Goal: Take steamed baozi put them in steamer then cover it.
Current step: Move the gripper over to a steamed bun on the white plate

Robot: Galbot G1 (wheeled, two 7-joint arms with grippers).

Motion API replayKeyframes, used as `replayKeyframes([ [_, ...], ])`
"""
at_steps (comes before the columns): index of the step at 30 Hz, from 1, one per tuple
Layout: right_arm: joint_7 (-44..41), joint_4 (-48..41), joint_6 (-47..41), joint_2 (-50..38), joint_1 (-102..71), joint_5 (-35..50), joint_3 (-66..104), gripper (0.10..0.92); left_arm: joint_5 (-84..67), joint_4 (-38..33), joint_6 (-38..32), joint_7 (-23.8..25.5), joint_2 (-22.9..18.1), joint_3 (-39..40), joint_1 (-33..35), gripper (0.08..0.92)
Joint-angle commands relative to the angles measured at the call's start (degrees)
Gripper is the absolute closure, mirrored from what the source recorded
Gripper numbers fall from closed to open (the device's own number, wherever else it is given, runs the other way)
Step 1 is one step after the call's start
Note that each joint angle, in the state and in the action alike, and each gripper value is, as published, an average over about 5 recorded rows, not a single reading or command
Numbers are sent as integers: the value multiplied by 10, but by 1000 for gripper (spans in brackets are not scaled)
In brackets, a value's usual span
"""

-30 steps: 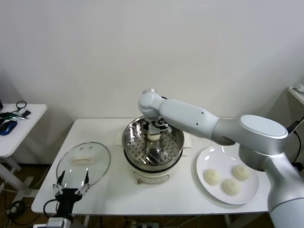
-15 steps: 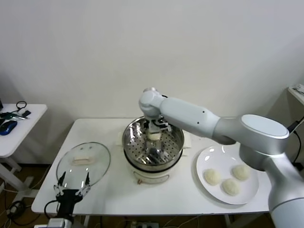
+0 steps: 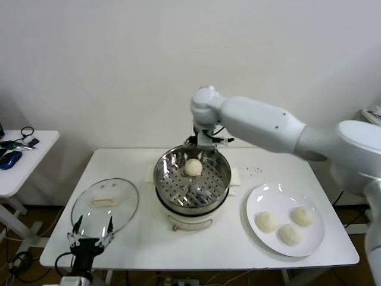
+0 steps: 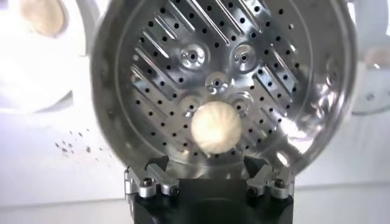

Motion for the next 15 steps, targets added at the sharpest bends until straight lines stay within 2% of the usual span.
replayKeyframes([
  [1, 51, 63, -148, -120, 113, 202, -119, 203, 1, -5, -3, -1, 1, 1, 6, 177],
  [7, 45, 131, -327, -230, 124, 296, -158, 203, 1, -10, -3, 0, 3, 3, 11, 177],
  [15, 44, 171, -399, -320, 72, 335, -173, 203, 1, -10, -5, -1, 6, 3, 11, 177],
])
